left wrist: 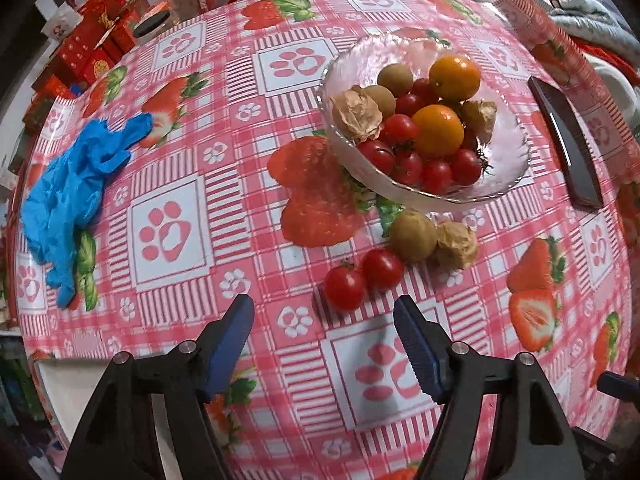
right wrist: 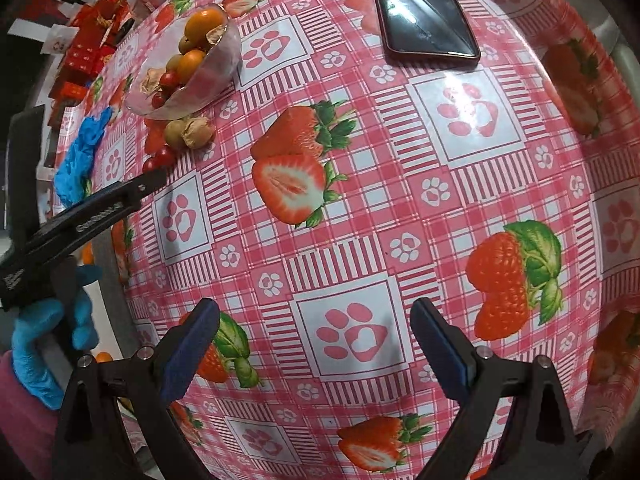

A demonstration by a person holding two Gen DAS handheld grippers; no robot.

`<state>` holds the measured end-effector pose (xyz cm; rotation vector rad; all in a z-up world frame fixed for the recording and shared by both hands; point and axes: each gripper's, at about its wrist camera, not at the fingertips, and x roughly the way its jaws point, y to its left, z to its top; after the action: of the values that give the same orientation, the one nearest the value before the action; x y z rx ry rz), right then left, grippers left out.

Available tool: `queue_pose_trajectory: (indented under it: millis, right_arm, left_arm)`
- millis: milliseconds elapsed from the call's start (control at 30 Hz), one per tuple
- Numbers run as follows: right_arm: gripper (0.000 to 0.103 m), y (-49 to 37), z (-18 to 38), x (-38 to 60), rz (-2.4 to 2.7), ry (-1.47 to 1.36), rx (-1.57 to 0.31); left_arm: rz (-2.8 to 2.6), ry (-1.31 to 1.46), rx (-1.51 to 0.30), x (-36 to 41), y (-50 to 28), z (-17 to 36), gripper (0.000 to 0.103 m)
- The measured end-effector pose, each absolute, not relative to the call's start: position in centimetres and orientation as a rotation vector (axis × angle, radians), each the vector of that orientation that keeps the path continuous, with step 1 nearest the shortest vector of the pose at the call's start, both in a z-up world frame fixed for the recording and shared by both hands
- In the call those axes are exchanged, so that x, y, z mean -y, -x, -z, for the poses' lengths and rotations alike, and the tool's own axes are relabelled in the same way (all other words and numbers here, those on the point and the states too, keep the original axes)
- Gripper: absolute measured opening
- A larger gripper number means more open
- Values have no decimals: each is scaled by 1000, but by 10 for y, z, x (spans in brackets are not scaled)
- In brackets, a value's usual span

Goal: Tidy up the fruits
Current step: 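Move both open tools toward the fruits beside the glass bowl, then grasp a red cherry tomato with the left tool while the right tool grasps a husked fruit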

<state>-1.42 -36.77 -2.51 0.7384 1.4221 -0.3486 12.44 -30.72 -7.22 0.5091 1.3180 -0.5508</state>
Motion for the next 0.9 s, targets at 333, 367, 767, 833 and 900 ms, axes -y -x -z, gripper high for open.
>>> queue_pose_trajectory:
  millis: [333,367,767,833,900]
  right_arm:
    - [97,-4,32,367,315,-713,-1425]
    - [97,-7,32,368,313,-711,-1423]
    - [97,-72,39,354,283,-636,-1393]
    - [97,-86,40,350,266,-599,-1381]
    - [97,-104,42,342,253,-533,-1368]
  left_arm:
    - [618,-478,-1317,319,-128,77,31]
    - [623,-481,-1317,321,-128,77,25]
    - [625,-392,-1371,274,-116,63,23]
    - [619,-375,-1377,259,-110,58,23]
    - [612,-355,-1394,244,-103,53,23]
